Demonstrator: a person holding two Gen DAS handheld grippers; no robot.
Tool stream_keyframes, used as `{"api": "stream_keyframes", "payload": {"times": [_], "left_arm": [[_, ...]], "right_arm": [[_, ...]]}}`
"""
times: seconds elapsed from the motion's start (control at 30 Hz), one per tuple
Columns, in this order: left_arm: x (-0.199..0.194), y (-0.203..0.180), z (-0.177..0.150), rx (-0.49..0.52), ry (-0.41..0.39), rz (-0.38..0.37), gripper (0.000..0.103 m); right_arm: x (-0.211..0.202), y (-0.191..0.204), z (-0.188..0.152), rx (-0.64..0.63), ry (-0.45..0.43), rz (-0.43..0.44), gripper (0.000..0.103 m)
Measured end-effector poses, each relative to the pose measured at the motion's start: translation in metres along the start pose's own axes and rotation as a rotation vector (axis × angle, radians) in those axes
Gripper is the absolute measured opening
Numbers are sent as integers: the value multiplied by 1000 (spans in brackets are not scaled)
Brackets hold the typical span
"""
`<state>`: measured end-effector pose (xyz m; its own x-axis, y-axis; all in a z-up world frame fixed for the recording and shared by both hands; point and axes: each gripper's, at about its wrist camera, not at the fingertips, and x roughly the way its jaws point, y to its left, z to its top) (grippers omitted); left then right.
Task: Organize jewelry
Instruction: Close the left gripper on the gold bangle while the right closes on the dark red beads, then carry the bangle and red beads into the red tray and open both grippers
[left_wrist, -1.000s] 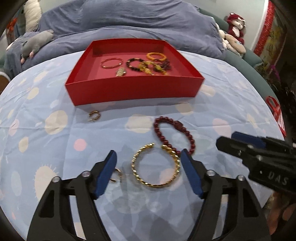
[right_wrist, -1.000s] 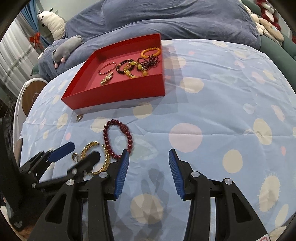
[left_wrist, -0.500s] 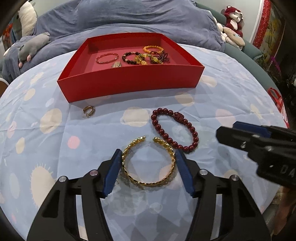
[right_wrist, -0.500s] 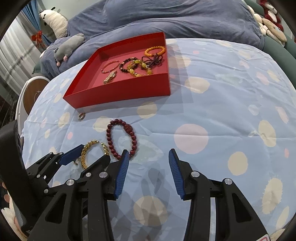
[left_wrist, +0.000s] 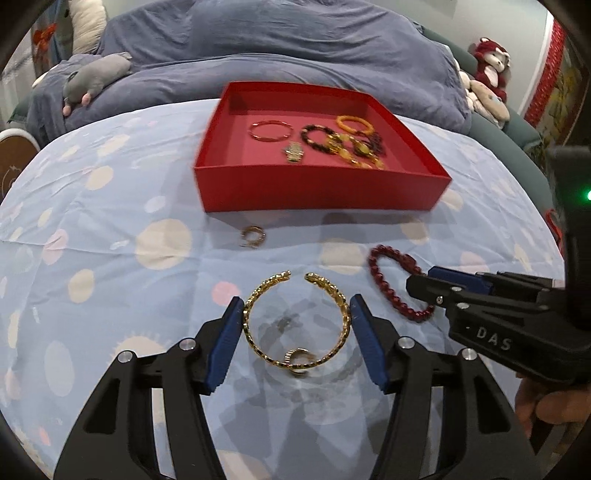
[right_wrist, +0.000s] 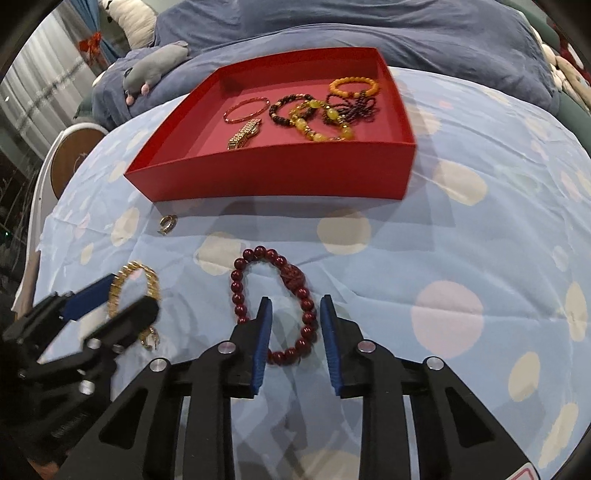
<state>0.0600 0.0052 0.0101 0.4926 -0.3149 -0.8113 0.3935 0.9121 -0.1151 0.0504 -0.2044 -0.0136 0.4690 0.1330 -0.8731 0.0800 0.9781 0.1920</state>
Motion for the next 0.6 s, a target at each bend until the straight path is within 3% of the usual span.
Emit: {"api": "stream_keyframes", "payload": {"times": [0.1,0.17,0.23,0.4,0.6], "left_arm": [[-2,6,2,-20,-5,3,56],[-3,10,3,-34,-6,7,56],[-4,12,5,-41,-9,12,56],[-8,18,10,-59,-12,8,56],[-23,20,29,-60,-43,-4,56]], "right_arm": [[4,3,4,-18,-3,-6,21],[5,4,5,-26,-5,-15,11],[6,3,7,-31,-5,-16,8],[-3,1,7,-22,-29,-13,7],[-43,-3,23,1,-120,18,7]]}}
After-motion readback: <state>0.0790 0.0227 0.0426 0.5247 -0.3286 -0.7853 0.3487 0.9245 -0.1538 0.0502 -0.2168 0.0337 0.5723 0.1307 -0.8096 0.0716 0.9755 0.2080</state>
